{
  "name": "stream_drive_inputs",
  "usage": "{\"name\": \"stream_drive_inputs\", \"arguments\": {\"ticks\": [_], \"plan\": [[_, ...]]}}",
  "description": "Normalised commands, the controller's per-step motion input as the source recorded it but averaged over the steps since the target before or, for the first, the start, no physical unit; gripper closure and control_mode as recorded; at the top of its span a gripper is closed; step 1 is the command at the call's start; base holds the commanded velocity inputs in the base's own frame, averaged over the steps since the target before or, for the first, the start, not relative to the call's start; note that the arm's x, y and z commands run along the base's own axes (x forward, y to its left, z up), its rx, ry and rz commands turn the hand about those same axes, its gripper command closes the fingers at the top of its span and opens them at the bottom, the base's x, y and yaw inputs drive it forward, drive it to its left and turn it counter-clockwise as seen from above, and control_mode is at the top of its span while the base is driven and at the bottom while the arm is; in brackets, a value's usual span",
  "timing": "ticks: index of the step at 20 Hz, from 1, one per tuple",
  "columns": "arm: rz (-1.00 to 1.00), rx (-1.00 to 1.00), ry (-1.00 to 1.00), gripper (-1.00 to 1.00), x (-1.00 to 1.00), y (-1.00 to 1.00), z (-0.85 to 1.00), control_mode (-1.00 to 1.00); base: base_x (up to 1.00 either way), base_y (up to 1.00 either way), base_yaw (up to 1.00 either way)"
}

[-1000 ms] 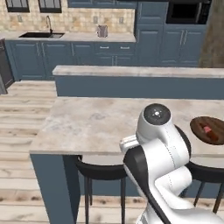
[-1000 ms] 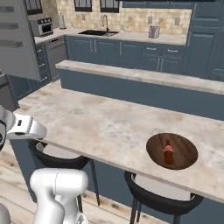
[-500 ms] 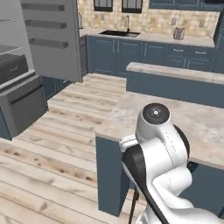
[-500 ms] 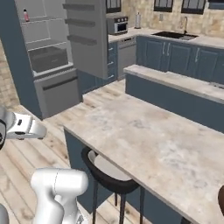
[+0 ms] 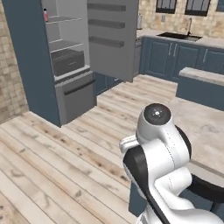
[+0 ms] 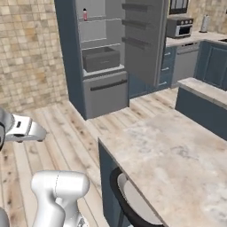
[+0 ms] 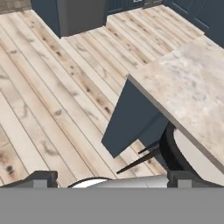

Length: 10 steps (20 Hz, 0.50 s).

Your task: Open the fridge, grab two sodas, and place both sodas inside the bowl with ice on the dining counter.

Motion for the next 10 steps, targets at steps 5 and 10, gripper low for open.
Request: {"name": "stream_drive_inputs", "arguments": {"ticks": [5, 10], "plan": [[0.0, 0.0, 0.0, -1.0, 0.0, 0.0, 0.0, 1.0, 1.0, 0.13, 0.25], [0.0, 0.0, 0.0, -1.0, 0.0, 0.0, 0.0, 1.0, 0.93, 0.43, 0.03]]}}
